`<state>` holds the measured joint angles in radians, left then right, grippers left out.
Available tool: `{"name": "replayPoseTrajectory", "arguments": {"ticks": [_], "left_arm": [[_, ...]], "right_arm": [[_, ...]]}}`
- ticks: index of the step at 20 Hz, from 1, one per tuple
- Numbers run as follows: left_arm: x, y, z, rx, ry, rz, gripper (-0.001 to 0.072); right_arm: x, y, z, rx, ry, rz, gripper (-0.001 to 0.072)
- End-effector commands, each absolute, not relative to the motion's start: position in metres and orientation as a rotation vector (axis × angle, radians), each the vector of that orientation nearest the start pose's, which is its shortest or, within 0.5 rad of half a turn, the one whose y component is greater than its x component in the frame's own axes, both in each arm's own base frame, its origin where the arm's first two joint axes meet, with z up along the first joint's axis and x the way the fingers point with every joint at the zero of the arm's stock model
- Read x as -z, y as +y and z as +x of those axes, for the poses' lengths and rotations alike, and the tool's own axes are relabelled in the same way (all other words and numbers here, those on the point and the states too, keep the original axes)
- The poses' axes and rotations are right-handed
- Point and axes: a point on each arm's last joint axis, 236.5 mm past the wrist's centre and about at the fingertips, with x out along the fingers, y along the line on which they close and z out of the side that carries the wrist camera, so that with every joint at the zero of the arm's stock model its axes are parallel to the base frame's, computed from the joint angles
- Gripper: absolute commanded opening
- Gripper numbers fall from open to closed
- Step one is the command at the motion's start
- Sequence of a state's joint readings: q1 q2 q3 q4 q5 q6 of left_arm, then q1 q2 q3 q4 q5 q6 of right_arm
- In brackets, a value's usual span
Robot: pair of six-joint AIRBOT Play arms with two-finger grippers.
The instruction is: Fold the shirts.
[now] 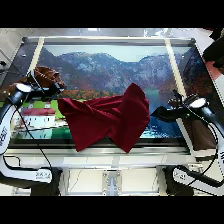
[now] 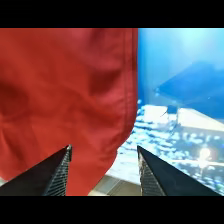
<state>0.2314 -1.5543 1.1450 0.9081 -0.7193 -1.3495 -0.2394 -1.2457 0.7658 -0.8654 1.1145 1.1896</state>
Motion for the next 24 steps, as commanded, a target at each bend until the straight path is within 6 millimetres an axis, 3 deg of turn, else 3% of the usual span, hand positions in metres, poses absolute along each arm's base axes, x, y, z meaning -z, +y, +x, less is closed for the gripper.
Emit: {"name": "replayPoseTrajectory", "arguments": {"ticks": [1, 3, 7, 10, 13, 15, 18, 20, 24], "left_arm": [[0.062, 0.041, 0.476, -0.008, 1.103, -0.499, 0.0597], [0.070, 0.042, 0.464, 0.000, 1.163, -0.519, 0.0595], [0.089, 0.029, 0.462, 0.034, 1.205, -0.512, 0.0576], [0.103, 0.017, 0.460, 0.052, 1.240, -0.510, 0.0574], [0.106, 0.008, 0.462, 0.064, 1.241, -0.497, 0.0468], [0.106, 0.002, 0.462, 0.075, 1.247, -0.490, 0.0453], [0.107, -0.005, 0.461, 0.089, 1.253, -0.481, 0.0127], [0.107, -0.006, 0.461, 0.110, 1.251, -0.454, 0.0012], [0.106, -0.007, 0.459, 0.117, 1.259, -0.452, 0.0014]], "right_arm": [[0.055, 0.071, 0.307, -0.357, 1.379, 0.614, 0.0455], [0.055, 0.070, 0.309, -0.350, 1.369, 0.613, 0.0455], [0.055, 0.070, 0.310, -0.349, 1.368, 0.615, 0.0455], [0.052, 0.082, 0.303, -0.390, 1.393, 0.620, 0.0455], [0.058, 0.099, 0.309, -0.410, 1.374, 0.515, 0.0454], [0.066, 0.096, 0.318, -0.378, 1.338, 0.431, 0.0454], [0.076, 0.077, 0.317, -0.291, 1.364, 0.385, 0.0454], [0.079, 0.076, 0.305, -0.294, 1.416, 0.376, 0.0454], [0.087, 0.092, 0.300, -0.315, 1.464, 0.475, 0.0454]]}}
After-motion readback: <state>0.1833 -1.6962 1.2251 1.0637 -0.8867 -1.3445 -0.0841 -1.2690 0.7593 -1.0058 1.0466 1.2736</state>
